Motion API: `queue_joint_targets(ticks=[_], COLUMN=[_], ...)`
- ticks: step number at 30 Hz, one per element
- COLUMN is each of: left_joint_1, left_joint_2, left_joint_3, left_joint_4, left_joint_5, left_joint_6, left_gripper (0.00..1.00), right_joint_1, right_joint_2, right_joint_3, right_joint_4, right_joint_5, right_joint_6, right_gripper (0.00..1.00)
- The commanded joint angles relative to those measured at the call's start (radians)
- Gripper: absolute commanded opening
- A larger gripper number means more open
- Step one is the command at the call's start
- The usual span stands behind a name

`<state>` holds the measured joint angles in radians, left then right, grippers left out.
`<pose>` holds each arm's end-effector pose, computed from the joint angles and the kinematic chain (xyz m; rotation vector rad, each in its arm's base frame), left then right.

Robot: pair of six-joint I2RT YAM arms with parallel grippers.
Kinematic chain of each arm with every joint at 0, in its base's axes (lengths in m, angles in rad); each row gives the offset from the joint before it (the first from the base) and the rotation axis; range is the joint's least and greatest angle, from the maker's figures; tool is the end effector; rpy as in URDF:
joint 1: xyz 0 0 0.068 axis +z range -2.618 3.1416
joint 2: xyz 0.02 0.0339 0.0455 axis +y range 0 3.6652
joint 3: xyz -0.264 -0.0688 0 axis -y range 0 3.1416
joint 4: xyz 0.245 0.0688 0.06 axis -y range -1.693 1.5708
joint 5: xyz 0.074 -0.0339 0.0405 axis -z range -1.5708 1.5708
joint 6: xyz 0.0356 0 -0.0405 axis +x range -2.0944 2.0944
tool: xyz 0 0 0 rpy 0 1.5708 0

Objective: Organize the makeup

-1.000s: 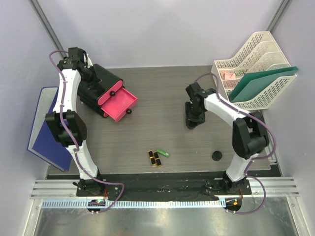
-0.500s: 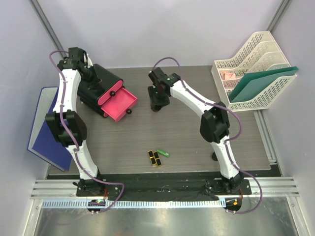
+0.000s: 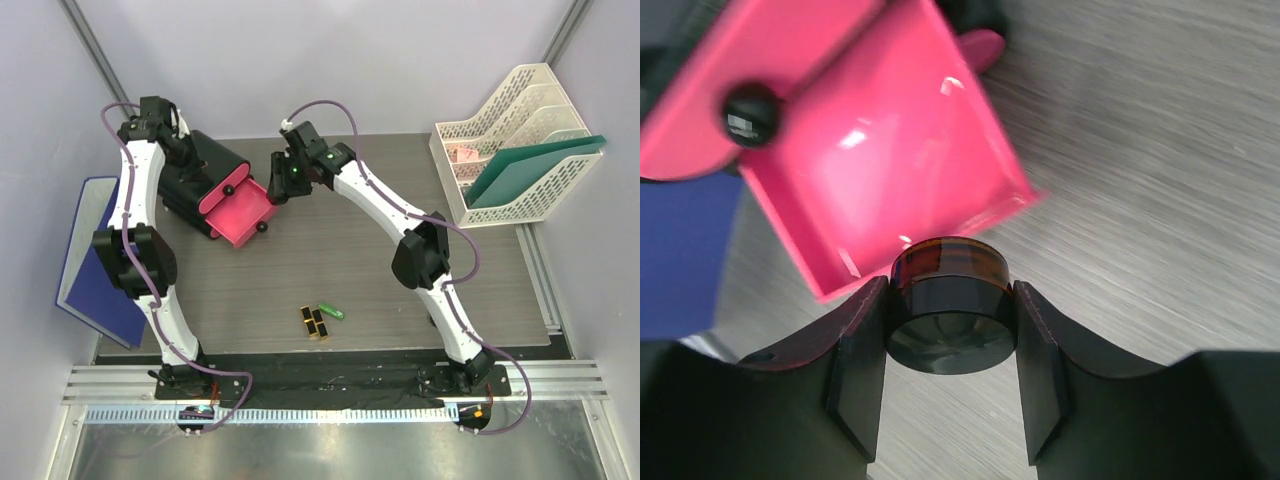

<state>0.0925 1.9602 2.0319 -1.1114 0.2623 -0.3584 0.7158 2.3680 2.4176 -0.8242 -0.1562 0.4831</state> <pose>0.4143 0.0292 0.3417 -0.4934 2.5714 -0.4364 0.3952 0.3511 0.2937 -0.3669 2.4398 0.7444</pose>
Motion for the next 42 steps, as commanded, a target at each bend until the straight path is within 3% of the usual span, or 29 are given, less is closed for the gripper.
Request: queue_joint_targets(ticks=[1,17,21,25,36,42], left_joint_1=[-0.007,-0.007,-0.008,-0.007,-0.008,-0.008], left_joint_2=[0.014,-0.006,-0.006,-0.006,0.0,0.003], left_joint_3=[-0.035,-0.067,-0.067,-0.062,-0.044,-0.035], left_joint_4=[-0.068,-0.062,-0.061,-0.064,-0.071,-0.077], left_joint_5=[-0.035,-0.038,-0.038,-0.04,-0.046,-0.051], left_joint_6=[0.022,0.026,0.026,0.026,0.033,0.035], left_gripper=[0.0,0.0,0.0,0.0,0.0,0.0], right_joint_1=[0.025,0.05,0.051,0.053,0.053,0.051], right_joint_2=[0.011,0.105,0.106,0.105,0.103,0.093], right_joint_3=[0.061,0.075,0.069,0.069,0.08,0.094], right_joint_4=[0.18,0.269,0.263,0.263,0.275,0.28], right_joint_5=[-0.074,-0.054,-0.034,-0.019,-0.006,0.01], right_joint_6=[0.078,0.189,0.195,0.193,0.19,0.189], right_gripper=[0.01,0.04,0.18,0.4,0.7,0.74])
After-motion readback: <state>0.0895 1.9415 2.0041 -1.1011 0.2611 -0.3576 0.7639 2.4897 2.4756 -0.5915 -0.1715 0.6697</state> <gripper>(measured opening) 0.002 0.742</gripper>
